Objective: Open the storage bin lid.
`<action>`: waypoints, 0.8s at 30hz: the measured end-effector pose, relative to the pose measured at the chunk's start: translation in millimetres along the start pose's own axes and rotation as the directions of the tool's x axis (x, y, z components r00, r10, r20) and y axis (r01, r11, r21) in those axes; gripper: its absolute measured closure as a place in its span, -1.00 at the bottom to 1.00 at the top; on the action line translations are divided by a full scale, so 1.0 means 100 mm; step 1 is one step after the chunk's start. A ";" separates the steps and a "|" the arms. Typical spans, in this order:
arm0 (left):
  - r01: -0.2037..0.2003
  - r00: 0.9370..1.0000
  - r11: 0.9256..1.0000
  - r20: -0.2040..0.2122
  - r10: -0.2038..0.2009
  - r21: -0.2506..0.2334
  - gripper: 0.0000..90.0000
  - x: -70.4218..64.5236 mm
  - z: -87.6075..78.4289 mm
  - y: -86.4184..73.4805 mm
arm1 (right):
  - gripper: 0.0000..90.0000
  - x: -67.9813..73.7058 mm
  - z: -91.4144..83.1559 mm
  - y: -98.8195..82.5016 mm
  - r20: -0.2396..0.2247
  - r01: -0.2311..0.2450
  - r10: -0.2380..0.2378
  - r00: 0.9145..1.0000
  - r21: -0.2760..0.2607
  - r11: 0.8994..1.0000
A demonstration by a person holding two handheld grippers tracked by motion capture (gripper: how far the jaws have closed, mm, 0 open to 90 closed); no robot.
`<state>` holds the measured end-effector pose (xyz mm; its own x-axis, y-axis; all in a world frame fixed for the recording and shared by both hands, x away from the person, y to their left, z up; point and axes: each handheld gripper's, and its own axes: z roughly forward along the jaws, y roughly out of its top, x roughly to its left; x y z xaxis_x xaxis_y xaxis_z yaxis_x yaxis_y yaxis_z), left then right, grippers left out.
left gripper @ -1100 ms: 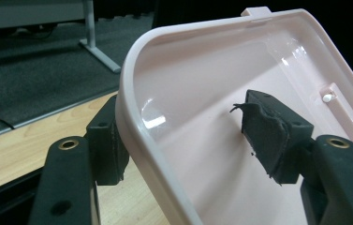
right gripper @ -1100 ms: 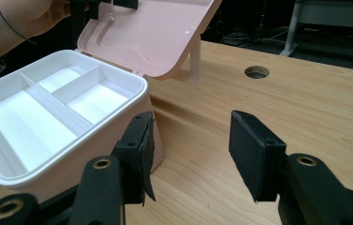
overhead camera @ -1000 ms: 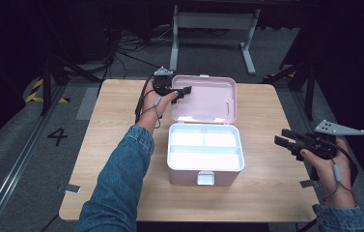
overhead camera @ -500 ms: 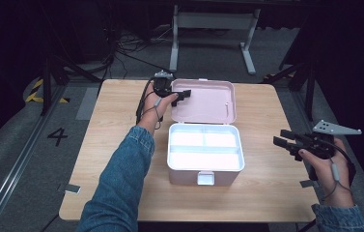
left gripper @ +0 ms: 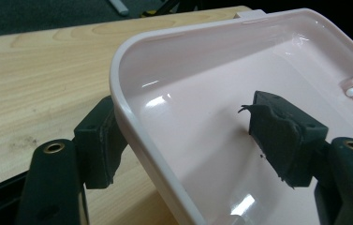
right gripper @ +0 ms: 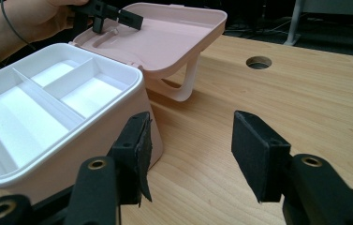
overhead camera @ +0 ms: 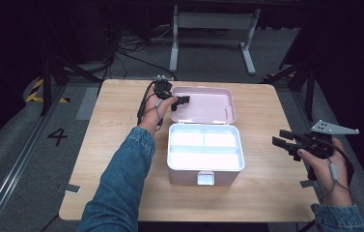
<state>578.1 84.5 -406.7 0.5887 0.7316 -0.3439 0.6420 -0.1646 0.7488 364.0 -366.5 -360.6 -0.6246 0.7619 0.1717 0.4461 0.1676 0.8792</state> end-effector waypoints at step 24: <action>-0.099 0.992 0.992 -0.081 0.093 -0.074 -0.31 -0.06 -0.55 0.06 | 0.05 -0.03 0.17 0.09 -0.023 0.006 -0.006 1.000 0.007 1.000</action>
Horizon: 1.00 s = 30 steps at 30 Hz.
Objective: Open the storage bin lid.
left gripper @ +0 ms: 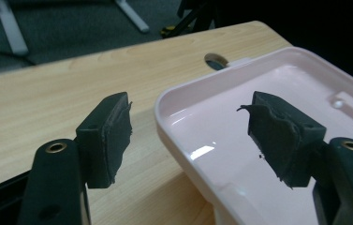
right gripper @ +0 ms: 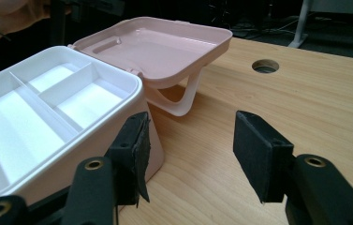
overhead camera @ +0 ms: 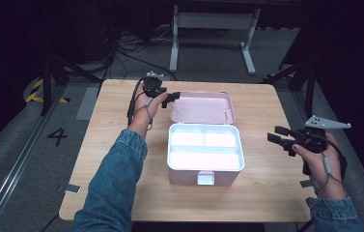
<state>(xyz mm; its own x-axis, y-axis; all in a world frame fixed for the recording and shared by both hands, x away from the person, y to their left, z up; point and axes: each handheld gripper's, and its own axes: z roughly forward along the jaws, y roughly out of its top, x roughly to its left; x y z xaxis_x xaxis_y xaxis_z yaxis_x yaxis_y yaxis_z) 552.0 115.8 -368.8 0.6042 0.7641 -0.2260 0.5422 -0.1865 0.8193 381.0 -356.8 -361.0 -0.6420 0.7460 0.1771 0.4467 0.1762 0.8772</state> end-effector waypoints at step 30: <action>-0.289 0.956 0.947 0.001 0.292 -0.139 -0.29 -0.62 -1.77 -0.32 | -0.03 -0.12 0.22 0.15 -0.012 0.021 -0.020 1.000 0.089 0.996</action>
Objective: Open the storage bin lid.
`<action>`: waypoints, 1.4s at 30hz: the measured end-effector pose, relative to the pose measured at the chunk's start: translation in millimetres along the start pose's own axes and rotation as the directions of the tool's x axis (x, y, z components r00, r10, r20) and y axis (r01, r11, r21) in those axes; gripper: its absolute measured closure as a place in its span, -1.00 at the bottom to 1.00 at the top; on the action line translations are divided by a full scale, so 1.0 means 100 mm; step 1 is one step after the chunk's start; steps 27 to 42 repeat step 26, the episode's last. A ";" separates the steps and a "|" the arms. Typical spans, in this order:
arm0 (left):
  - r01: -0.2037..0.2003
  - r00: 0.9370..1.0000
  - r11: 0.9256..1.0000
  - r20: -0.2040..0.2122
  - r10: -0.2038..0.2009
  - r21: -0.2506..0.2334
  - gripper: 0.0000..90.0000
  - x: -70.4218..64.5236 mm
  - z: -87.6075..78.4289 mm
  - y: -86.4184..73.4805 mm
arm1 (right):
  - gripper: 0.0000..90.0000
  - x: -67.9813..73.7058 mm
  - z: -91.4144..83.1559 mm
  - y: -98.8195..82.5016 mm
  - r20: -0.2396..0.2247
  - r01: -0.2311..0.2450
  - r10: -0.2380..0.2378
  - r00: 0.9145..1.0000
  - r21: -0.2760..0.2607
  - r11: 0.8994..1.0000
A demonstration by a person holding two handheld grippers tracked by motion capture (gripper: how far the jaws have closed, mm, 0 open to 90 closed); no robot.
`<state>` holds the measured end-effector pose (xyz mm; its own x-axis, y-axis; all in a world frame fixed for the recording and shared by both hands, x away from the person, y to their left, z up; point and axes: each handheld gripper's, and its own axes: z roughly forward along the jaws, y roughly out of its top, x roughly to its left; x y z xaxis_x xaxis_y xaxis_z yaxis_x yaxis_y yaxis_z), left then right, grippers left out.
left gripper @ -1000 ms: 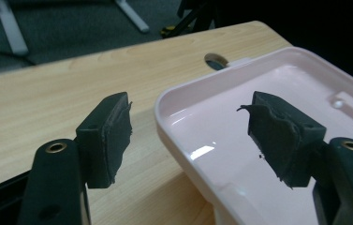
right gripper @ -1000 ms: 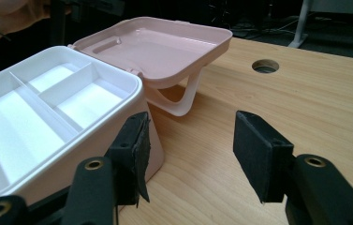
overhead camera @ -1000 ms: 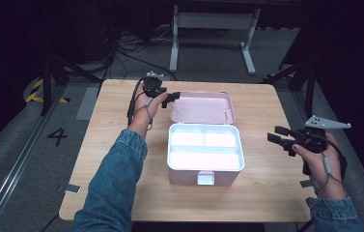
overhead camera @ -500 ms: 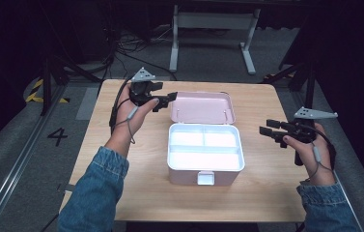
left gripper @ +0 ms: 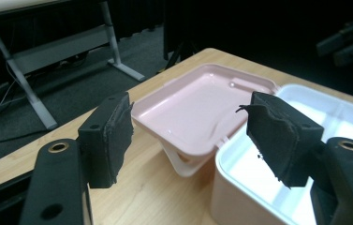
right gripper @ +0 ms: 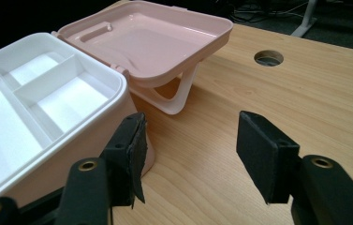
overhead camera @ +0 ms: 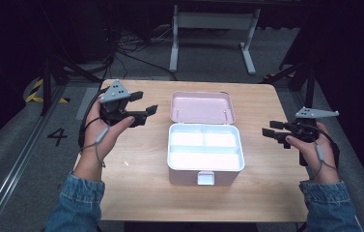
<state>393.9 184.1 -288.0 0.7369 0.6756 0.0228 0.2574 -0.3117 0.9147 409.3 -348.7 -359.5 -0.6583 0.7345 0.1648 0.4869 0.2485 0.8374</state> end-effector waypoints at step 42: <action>0.203 0.975 0.947 -0.137 -0.173 0.250 -0.30 0.15 -0.16 -0.87 | -0.05 0.00 -0.02 -0.10 0.071 0.016 -0.020 0.997 0.056 0.998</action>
